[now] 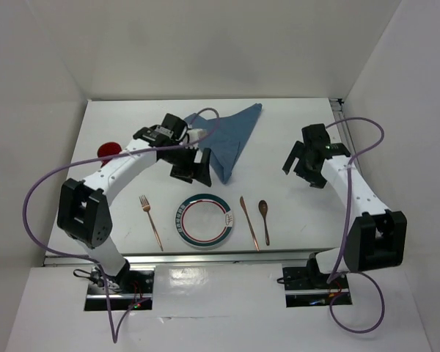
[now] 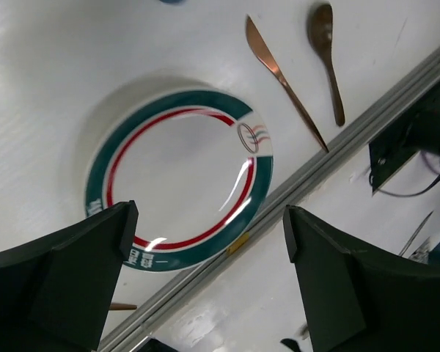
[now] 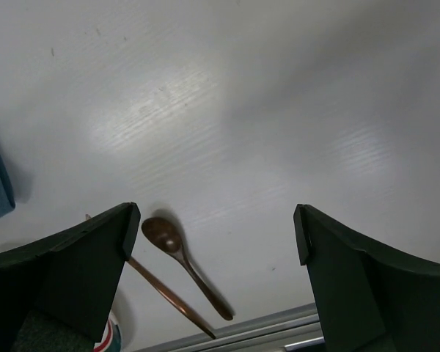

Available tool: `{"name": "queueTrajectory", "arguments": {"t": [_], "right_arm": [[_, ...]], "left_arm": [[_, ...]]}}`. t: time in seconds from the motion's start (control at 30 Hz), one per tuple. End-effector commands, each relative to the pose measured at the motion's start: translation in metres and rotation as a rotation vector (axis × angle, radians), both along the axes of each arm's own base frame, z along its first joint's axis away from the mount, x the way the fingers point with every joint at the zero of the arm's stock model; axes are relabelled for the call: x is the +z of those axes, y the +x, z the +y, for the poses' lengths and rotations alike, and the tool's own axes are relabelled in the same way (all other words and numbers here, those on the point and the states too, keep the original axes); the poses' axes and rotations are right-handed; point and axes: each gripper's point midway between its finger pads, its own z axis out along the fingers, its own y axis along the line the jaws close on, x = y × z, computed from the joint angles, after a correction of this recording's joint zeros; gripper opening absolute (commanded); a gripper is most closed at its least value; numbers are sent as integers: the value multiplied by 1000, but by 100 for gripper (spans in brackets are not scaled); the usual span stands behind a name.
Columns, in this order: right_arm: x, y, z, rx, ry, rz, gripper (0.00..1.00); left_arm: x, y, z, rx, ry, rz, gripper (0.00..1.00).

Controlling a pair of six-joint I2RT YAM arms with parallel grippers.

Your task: Set the dinner table for one person

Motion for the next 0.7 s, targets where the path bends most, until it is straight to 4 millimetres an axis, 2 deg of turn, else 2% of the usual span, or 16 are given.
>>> {"name": "queueTrajectory", "arguments": {"t": [0.0,0.1,0.17,0.23,0.3,0.33,0.4,0.43,0.5,0.53,0.57,0.63,0.67], "right_arm": [[7,-3,1,5,9,-96,100],[8,-13,2,20,17,-113,100],[9,-16,4,37,14,-127,100],[10,-21,7,48,35,-148,100],[15,-24,9,84,39,-173,99],[16,-23,11,96,43,-189,99],[21,-20,12,118,45,-224,97],[27,-17,15,124,55,-254,97],[31,-15,16,139,59,-272,97],[36,-14,17,139,60,-294,97],[36,-14,19,146,70,-293,97],[38,-12,21,154,81,-315,97],[38,-12,23,160,88,-315,97]], "left_arm": [[9,-9,-8,-44,36,-123,100],[11,-14,-21,-51,27,-127,100],[14,-7,-26,-29,45,-156,100],[22,13,-25,29,75,-200,98],[10,18,-23,39,154,-160,89],[20,33,-22,79,179,-196,83],[19,43,-23,105,199,-187,76],[17,54,-30,106,198,-189,76],[14,70,-37,112,203,-198,84],[5,67,-32,111,256,-147,89],[-4,85,-36,136,290,-139,91],[-12,91,-39,141,308,-104,91],[-10,101,-43,158,286,-112,90]]}}
